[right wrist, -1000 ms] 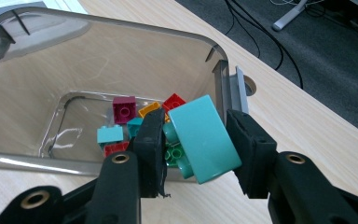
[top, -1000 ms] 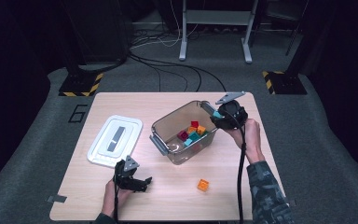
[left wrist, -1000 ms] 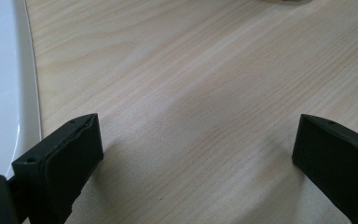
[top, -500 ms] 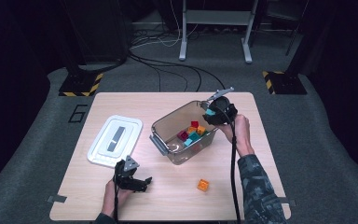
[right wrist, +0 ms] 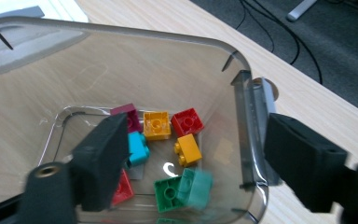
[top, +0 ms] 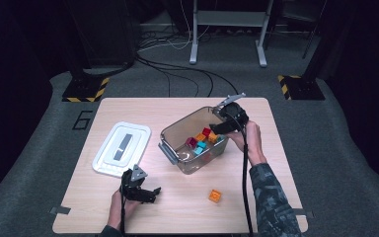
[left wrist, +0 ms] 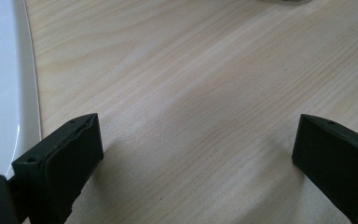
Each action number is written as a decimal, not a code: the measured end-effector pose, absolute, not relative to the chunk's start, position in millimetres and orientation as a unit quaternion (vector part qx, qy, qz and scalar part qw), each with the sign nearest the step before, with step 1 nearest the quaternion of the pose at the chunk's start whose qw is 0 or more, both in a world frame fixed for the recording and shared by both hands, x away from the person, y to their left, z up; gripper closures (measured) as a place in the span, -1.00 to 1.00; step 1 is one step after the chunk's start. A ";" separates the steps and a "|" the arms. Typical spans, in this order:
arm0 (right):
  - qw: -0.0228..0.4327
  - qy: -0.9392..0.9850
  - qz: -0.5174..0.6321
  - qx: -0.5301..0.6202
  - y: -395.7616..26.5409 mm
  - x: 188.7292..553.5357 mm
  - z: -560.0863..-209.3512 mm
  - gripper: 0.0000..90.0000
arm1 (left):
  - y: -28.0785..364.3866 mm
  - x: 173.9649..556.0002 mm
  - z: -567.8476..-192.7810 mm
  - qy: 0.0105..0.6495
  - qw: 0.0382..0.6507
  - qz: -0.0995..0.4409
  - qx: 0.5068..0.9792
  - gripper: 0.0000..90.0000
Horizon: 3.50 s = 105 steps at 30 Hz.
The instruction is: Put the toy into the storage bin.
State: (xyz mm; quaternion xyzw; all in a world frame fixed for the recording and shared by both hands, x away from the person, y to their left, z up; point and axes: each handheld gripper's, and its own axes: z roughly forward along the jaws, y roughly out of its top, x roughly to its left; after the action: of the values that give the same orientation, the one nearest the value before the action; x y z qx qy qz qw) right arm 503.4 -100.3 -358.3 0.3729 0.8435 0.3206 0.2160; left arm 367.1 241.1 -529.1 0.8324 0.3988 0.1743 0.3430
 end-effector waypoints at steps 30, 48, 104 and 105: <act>0.207 0.829 0.331 0.400 -145.3 427.2 -379.5 -0.89 | 240.6 366.8 -529.2 0.401 0.343 0.175 0.831 -0.97; 0.176 0.841 0.320 0.398 -144.1 394.8 -423.6 -1.00 | 240.2 366.8 -529.4 0.403 0.346 0.175 0.829 -0.97; 0.107 0.886 0.278 0.356 -104.8 351.3 -501.7 0.28 | 240.4 366.9 -529.5 0.402 0.346 0.175 0.830 -0.97; 0.107 0.885 0.279 0.357 -105.9 352.1 -501.6 0.28 | 240.3 366.8 -529.4 0.403 0.345 0.175 0.829 -0.97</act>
State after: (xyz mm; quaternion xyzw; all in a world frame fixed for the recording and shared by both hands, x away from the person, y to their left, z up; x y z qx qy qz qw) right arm 352.1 -105.9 -501.6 0.3575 0.8847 0.2794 0.1071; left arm 366.8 240.3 -529.4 0.8294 0.4025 0.1754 0.3453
